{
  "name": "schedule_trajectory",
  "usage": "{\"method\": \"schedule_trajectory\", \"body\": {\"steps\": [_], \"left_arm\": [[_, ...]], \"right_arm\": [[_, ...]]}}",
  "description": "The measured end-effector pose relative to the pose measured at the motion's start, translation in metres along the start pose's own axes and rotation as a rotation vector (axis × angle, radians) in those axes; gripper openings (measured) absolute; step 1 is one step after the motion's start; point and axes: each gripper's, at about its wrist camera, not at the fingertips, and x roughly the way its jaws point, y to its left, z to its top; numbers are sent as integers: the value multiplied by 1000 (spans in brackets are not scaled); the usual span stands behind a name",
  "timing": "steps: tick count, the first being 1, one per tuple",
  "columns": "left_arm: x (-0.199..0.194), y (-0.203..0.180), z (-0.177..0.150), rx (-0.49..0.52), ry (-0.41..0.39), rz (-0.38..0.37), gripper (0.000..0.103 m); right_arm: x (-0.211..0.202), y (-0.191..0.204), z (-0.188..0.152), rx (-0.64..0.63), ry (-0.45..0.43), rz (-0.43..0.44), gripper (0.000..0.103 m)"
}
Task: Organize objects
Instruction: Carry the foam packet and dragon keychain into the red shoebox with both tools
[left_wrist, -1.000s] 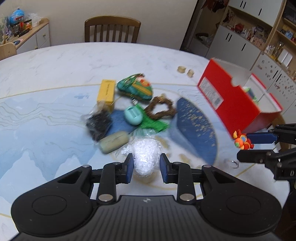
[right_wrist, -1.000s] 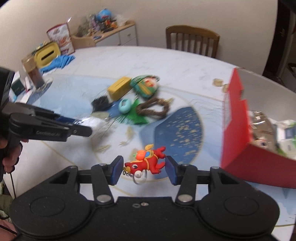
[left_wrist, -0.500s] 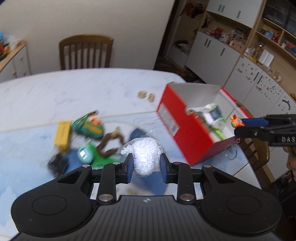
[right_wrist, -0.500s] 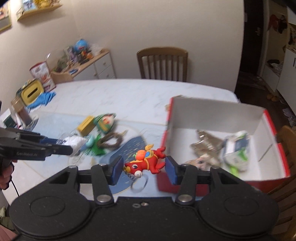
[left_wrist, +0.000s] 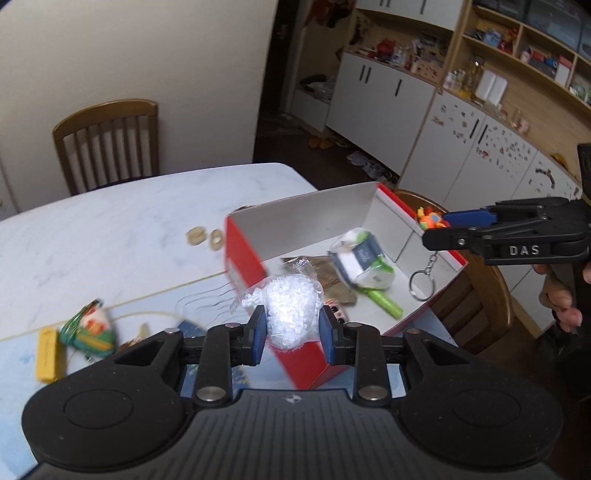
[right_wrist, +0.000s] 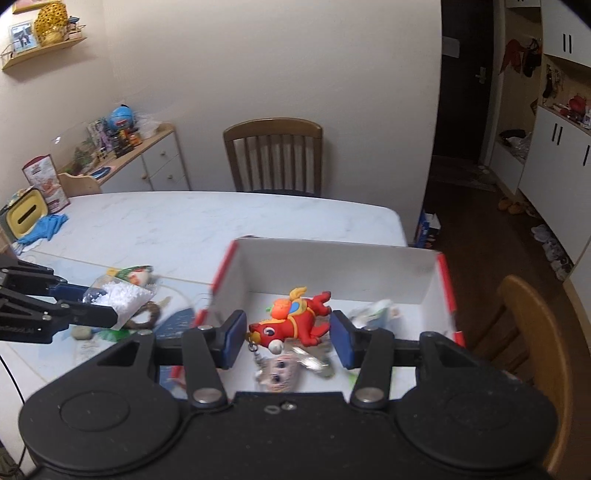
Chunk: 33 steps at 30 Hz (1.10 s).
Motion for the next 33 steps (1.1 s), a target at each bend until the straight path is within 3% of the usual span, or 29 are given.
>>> {"method": "schedule_trajectory", "body": {"steps": [14, 33], "left_arm": [[82, -47, 41, 39, 77, 43, 29], [193, -64, 77, 28, 208, 94, 29]], "right_arm": [[43, -59, -15, 36, 70, -2, 48], [101, -45, -31, -52, 254, 101, 48]]}}
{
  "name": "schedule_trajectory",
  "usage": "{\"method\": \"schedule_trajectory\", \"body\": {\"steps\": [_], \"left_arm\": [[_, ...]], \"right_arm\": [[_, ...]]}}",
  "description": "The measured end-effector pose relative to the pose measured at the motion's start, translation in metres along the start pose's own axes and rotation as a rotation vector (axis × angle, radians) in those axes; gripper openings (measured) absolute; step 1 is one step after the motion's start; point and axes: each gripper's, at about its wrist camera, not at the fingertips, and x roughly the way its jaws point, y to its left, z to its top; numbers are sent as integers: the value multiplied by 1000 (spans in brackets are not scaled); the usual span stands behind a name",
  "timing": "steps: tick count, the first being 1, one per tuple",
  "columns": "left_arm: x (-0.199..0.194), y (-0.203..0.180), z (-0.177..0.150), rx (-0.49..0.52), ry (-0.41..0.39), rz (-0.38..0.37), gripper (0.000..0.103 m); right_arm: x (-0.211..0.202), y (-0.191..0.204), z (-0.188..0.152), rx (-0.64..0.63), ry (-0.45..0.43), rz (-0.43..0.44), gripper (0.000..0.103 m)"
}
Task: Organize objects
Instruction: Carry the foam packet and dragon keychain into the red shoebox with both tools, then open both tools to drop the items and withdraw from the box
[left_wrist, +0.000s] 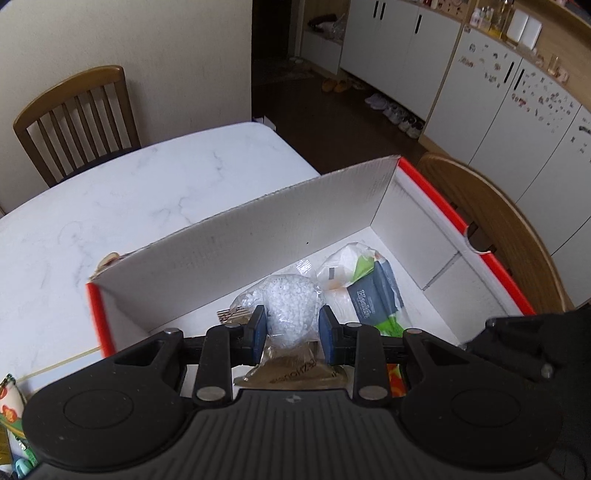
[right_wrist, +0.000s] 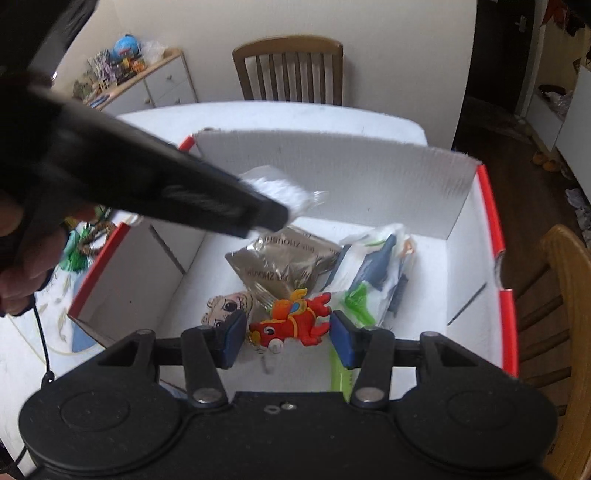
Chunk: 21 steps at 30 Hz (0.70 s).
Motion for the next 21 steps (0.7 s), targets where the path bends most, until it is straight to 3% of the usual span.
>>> {"method": "schedule_trajectory", "body": {"steps": [11, 21], "left_arm": [[37, 2, 5, -10, 71, 30, 29], [40, -1, 7, -11, 80, 28, 29]], "right_arm": [[16, 6, 0, -22, 62, 6, 48], [14, -1, -4, 15, 80, 35, 54]]}}
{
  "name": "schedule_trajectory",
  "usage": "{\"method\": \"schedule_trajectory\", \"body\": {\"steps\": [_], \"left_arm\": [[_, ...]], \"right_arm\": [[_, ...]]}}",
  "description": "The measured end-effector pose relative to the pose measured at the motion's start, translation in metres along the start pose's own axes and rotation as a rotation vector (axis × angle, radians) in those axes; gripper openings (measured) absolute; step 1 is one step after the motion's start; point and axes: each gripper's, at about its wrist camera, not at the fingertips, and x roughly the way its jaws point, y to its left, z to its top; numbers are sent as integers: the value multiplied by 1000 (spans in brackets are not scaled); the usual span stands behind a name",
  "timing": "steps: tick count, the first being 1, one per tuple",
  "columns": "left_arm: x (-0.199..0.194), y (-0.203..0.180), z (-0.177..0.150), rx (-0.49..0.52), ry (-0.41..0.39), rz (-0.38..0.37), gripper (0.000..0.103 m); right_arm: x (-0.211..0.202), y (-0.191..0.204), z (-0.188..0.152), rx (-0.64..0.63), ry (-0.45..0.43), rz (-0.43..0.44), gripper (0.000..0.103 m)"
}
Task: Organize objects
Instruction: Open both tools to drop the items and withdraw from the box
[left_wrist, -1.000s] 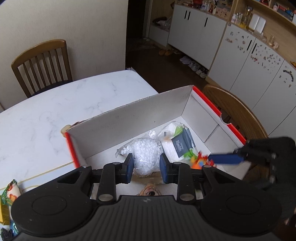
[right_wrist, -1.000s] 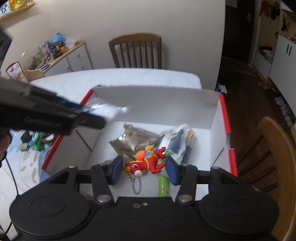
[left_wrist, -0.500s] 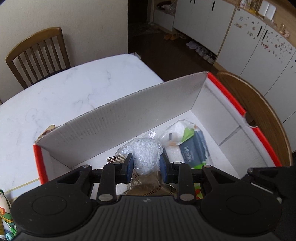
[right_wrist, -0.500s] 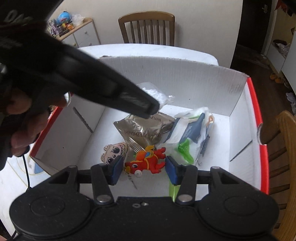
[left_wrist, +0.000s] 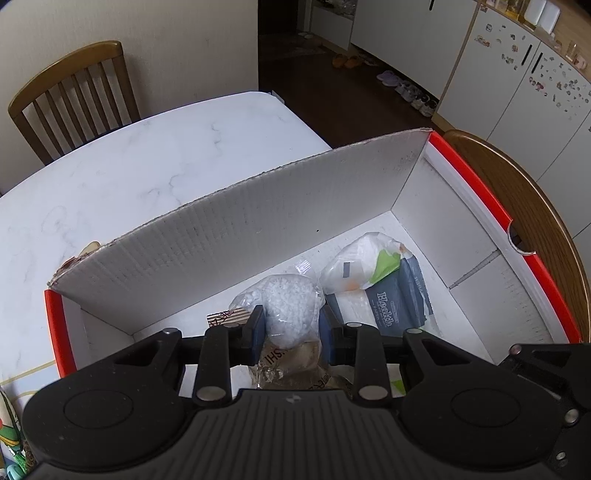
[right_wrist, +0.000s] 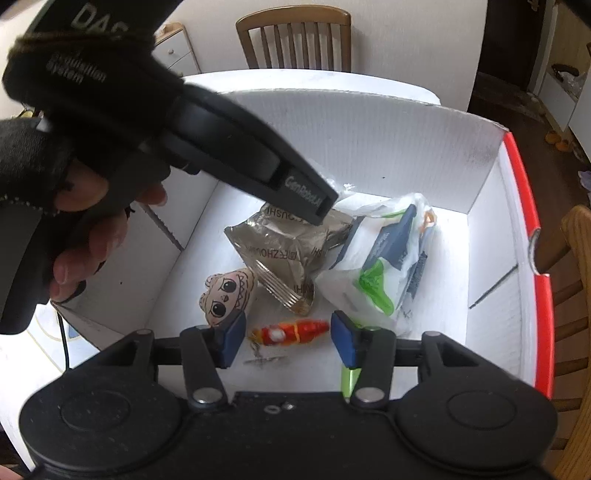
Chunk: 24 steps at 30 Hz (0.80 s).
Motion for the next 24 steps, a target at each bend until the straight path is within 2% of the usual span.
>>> {"method": "schedule_trajectory", "body": {"steps": [3, 5, 6, 7, 9, 14, 24], "left_arm": [[-1, 1, 0, -6, 5, -7, 31], [-4, 1, 0, -5, 7, -7, 32], [-4, 2, 0, -5, 4, -8, 36], [-5, 2, -1, -6, -1, -12, 47], [-9, 3, -2, -9, -17, -19, 58], [-19, 5, -4, -16, -42, -24, 58], [-55, 11, -15, -39, -102, -60, 58]], "right_arm": [[-8, -1, 0, 19, -18, 30, 61], [-13, -6, 2, 19, -32, 33, 61], [-16, -6, 2, 19, -38, 34, 62], [-18, -6, 1, 22, -44, 35, 62], [-22, -8, 1, 30, -55, 33, 62], [-30, -15, 1, 55, -75, 25, 62], [-49, -19, -1, 69, -125, 3, 71]]}}
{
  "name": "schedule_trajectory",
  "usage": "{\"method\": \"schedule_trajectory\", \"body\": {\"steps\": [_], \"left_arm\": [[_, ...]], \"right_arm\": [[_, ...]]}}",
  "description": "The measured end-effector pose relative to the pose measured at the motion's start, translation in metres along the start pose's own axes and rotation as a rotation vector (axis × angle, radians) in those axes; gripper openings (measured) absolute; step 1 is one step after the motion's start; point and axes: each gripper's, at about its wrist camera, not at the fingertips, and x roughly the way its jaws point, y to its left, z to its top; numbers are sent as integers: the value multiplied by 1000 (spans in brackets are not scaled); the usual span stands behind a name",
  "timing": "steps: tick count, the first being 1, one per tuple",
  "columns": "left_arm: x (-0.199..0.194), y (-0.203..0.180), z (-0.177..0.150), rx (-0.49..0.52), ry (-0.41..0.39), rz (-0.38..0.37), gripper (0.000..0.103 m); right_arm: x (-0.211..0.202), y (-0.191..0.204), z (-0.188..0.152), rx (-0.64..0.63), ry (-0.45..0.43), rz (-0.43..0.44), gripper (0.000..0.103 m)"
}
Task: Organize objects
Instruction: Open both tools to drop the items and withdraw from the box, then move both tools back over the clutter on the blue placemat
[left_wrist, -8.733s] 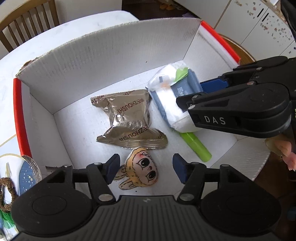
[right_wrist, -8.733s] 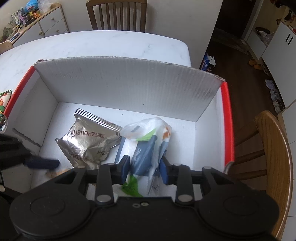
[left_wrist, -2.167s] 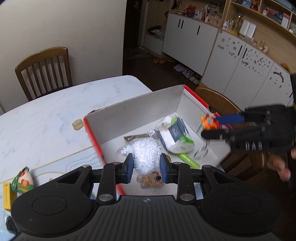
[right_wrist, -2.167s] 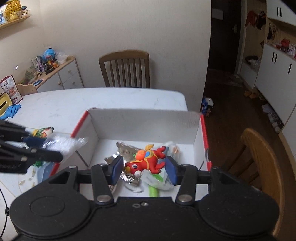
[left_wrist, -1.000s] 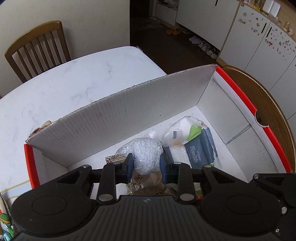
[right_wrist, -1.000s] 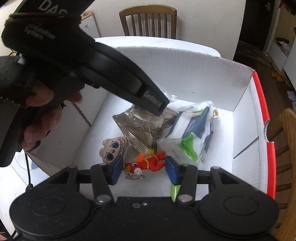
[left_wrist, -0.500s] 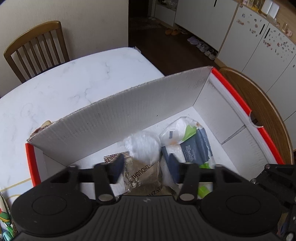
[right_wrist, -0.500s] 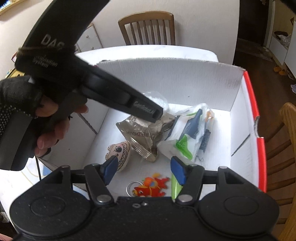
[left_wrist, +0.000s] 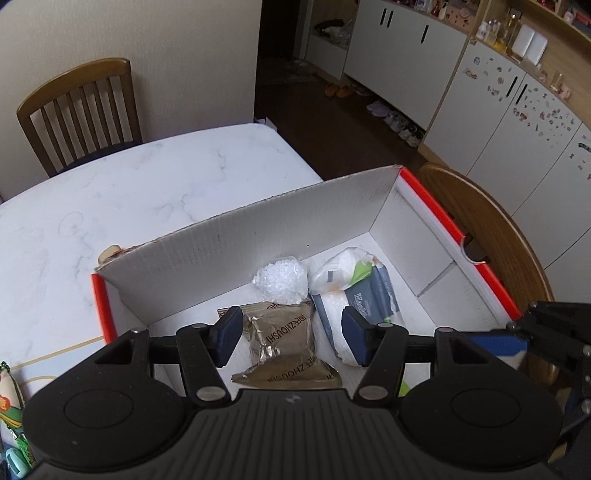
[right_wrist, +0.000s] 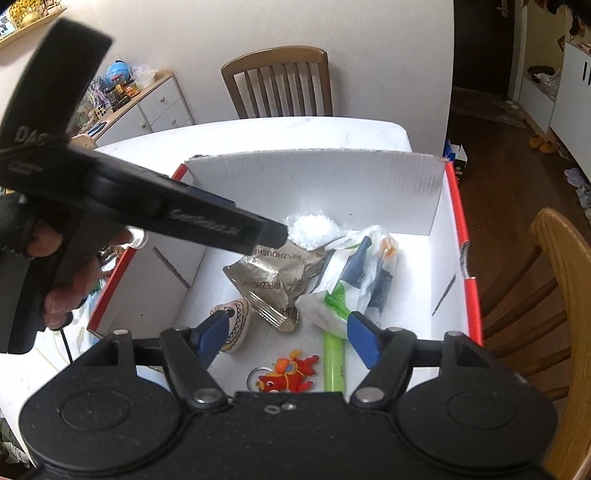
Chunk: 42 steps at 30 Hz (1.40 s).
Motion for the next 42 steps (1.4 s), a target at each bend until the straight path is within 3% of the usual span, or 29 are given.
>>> {"method": "schedule_trajectory", "body": {"steps": [19, 22, 32, 36, 42], "left_arm": [[-89, 22, -25, -7, -119, -80, 58], [-102, 33, -31, -16, -140, -81, 66], [-143, 72, -59, 10, -195, -50, 74], [-157, 93, -72, -12, -213, -37, 81], [-176, 126, -91, -50, -237, -23, 84]], "right_arm": [[-33, 34, 8, 31, -79, -32, 82], [-37, 43, 8, 43, -100, -35, 84], [-43, 82, 5, 88, -161, -28, 90], [-45, 103, 5, 83, -192, -33, 96], [-43, 137, 9, 71, -220, -37, 97]]}}
